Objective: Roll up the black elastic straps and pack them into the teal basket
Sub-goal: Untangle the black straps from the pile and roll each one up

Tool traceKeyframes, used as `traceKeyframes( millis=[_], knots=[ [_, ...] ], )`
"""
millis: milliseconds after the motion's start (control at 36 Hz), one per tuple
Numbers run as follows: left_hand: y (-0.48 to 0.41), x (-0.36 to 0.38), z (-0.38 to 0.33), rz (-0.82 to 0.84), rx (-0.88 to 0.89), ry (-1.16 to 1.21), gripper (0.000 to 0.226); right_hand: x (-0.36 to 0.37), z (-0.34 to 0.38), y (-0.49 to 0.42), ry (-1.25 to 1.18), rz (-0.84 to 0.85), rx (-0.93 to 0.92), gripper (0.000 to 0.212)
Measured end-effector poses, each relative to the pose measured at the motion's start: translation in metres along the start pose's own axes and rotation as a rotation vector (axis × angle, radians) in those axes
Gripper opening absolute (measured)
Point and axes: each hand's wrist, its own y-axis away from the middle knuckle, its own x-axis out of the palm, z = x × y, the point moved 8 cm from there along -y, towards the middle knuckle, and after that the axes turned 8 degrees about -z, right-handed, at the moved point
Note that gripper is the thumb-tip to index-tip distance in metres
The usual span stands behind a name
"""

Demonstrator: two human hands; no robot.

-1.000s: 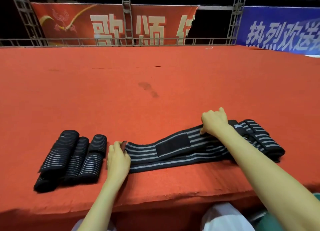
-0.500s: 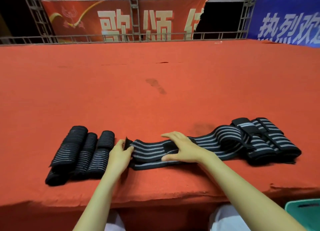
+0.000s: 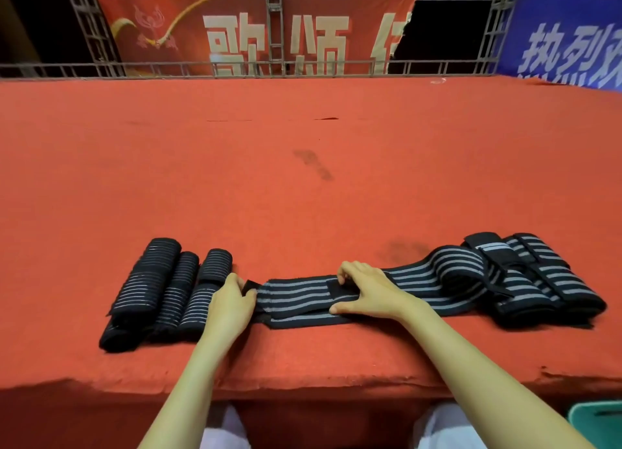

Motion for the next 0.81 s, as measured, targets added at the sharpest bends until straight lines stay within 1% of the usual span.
traceKeyframes(
  millis=[139, 250, 333, 361, 444, 556, 639, 667, 750, 806],
  knots=[
    [0.001, 0.001, 0.0, -0.001, -0.001, -0.027, 0.015, 0.007, -0.006, 0.0, -0.031, 0.105, 0.023, 0.051],
    [0.0, 0.002, 0.002, 0.014, -0.015, -0.018, 0.017, 0.0, -0.006, 0.0, -0.031, 0.067, 0.04, 0.052],
    [-0.001, 0.003, 0.006, 0.018, -0.048, -0.003, 0.028, -0.006, -0.007, 0.0, -0.015, 0.041, 0.028, 0.052],
    [-0.001, 0.003, 0.006, 0.019, -0.053, 0.002, 0.029, -0.007, -0.008, 0.0, -0.005, 0.044, 0.019, 0.052],
    [0.001, 0.003, 0.003, 0.018, -0.049, 0.022, 0.021, -0.008, -0.007, 0.003, 0.043, 0.08, -0.013, 0.053],
    [0.001, 0.0, 0.004, -0.009, -0.049, 0.044, 0.019, -0.016, -0.002, 0.005, 0.063, 0.081, -0.025, 0.052],
    [-0.002, 0.001, 0.004, -0.006, -0.042, 0.031, 0.019, -0.017, -0.008, 0.009, 0.113, 0.118, -0.044, 0.051],
    [-0.002, 0.001, 0.003, -0.002, -0.04, 0.022, 0.02, -0.016, -0.011, 0.011, 0.108, 0.136, -0.04, 0.054],
    [-0.003, 0.003, 0.002, 0.002, -0.026, -0.02, 0.018, -0.01, -0.016, 0.014, 0.111, 0.173, -0.048, 0.072],
    [-0.004, 0.003, 0.0, -0.002, -0.014, -0.045, 0.018, -0.007, -0.016, 0.014, 0.101, 0.169, -0.049, 0.075]
  ],
)
